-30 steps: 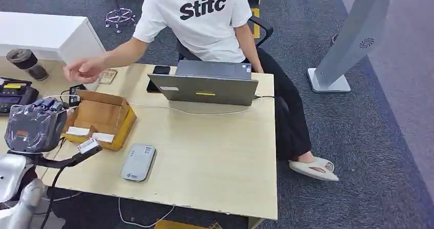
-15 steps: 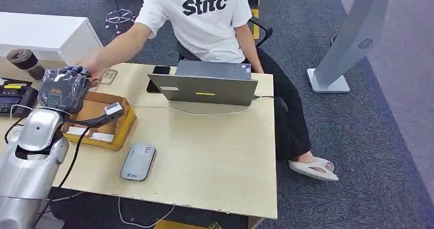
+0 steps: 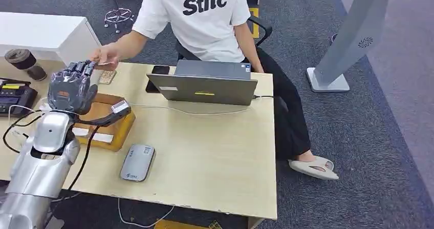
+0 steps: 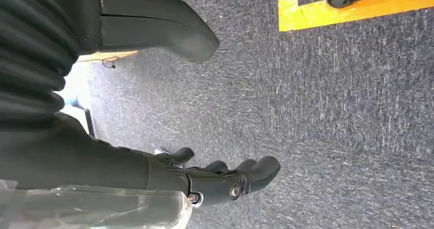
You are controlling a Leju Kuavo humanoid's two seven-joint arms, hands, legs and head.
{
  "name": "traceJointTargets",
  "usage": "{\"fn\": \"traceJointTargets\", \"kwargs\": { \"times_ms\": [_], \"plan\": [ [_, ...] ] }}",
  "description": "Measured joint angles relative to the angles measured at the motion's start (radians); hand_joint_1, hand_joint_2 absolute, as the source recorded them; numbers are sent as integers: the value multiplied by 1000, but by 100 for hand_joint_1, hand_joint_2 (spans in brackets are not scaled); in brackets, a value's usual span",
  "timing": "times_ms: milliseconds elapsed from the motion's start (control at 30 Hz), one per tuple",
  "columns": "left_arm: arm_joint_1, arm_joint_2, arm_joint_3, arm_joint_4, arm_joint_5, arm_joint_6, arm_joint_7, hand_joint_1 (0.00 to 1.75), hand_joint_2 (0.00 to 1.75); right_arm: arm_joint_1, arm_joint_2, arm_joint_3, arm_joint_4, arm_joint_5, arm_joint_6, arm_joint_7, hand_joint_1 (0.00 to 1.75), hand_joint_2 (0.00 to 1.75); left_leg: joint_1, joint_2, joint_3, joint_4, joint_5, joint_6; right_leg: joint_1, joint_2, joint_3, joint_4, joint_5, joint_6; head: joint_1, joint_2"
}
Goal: Pass the card to the sensor for recognition and then transmit it.
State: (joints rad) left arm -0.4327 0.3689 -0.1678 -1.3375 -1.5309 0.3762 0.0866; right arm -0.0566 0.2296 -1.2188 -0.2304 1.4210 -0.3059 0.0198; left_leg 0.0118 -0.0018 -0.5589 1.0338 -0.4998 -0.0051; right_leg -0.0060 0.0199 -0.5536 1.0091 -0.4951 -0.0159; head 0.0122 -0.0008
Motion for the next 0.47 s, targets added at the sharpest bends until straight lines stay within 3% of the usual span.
{"fn": "traceJointTargets", "kwargs": {
  "times_ms": [200, 467],
  "plan": [
    [51, 18, 19, -1, -33, 35, 19, 0, 175, 1, 0, 0, 0, 3, 10, 19, 0, 175, 0, 1, 0, 0, 0, 0, 0, 1, 0, 1, 0, 0, 0, 0],
    [129, 55, 91, -12, -38, 60, -2, 0, 175, 3, 0, 0, 2, 2, 15, 24, 0, 175, 0, -1, -1, 0, 0, 0, 0, -1, 0, 1, 0, 0, 0, 0]
  ]
}}
